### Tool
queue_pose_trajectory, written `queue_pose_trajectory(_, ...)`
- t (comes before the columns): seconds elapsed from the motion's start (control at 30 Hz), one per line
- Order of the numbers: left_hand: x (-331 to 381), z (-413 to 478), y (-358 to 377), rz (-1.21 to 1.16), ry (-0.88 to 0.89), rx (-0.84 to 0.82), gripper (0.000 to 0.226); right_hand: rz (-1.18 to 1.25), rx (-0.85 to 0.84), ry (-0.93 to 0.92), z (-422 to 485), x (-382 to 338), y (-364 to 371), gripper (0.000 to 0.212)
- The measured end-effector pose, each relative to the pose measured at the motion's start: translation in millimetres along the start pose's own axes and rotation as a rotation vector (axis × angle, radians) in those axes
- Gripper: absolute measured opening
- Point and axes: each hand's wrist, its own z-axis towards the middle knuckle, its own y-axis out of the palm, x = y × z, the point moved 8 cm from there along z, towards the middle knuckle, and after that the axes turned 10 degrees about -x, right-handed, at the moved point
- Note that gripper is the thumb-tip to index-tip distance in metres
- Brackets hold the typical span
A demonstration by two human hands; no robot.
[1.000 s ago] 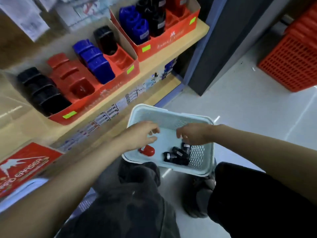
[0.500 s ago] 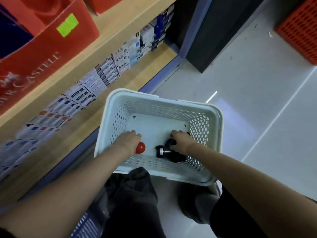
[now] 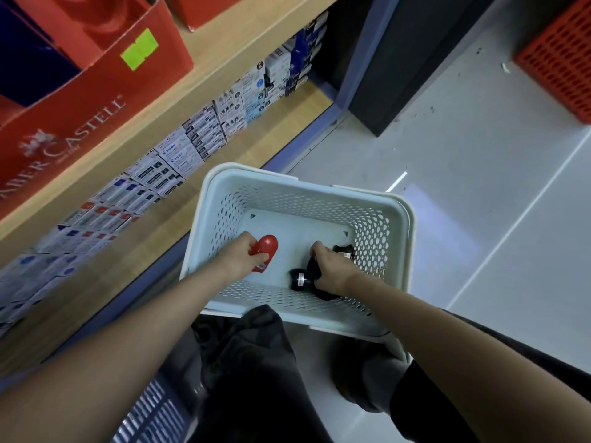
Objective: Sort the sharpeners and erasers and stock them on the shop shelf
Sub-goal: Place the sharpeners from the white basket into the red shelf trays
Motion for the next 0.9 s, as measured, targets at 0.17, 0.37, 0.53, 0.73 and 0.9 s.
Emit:
queue_pose_trajectory(0.17,3.7,-10.8,-2.8,-0.286,0.029,0.034,0.021,-0.139,0.037,0.042,12.2,-2.4,9.1,0.062)
queue_pose_trajectory(0.37,7.9,-18.3,-4.0,-0.421,0.030,0.040,0.024,0.143,0.175,-0.020,10.8,-8.4,0.0,0.033)
queue_pose_trajectory(0.53,17.6,-36.8,-15.4,-0.530,0.046,0.092,0.032,0.906,0.186,-0.097,-15.2,-9.2,-43.9,0.037)
queue_pose_trajectory(0.73,63.2,-87.8,-30.2,-0.664,0.208,0.080,0.021,0.887,0.185,-0.230,-93.0,-41.3,-104.7,0.026)
queue_pose_trajectory(0.9,104.8,-148.9,-42.3,-0.738,0.345,0.079,0.005,0.870,0.246,-0.312,-154.3,-68.1,-137.2,0.025)
